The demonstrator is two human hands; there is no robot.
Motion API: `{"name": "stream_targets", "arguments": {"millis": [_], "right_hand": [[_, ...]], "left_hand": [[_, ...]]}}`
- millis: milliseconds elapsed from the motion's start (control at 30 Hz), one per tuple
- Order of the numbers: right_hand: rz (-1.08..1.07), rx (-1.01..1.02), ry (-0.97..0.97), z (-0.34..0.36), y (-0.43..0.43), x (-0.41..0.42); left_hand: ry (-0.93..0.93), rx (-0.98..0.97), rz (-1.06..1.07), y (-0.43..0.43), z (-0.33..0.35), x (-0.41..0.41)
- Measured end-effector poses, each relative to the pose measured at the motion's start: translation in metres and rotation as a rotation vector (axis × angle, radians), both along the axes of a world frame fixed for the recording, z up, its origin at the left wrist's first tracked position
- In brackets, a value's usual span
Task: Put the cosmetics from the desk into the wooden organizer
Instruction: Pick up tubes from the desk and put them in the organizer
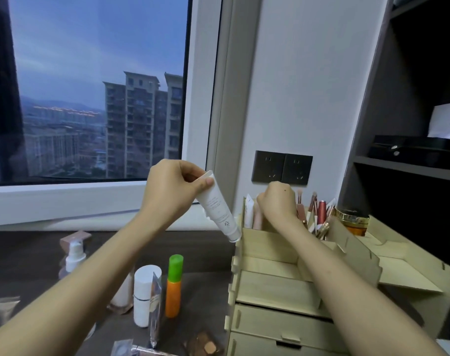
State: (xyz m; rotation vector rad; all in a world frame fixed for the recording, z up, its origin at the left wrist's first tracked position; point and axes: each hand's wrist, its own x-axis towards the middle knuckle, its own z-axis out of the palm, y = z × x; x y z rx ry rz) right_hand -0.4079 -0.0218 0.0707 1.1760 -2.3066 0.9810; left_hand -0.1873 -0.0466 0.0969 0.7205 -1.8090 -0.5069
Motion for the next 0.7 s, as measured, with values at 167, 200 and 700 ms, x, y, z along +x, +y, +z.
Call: {"name": "stream_targets", "arguments": {"millis": [167,200,700], "right_hand": [[0.116,-0.061,-0.211,-0.002,-0.004,-0.003],[0.126,-0.047,-0.234,-0.002,-0.004,-0.005],[0.625,-0.001,-0.238,0.065,0.097,0.033]], "left_hand": [[-0.001,0.025,-0.033,-0.005,-0.001,-0.006],[-0.005,0.028,-0.039,-0.006,-0.001,-0.007],[-0.096,0.039,-0.501,0.015,0.059,-0.062]]}}
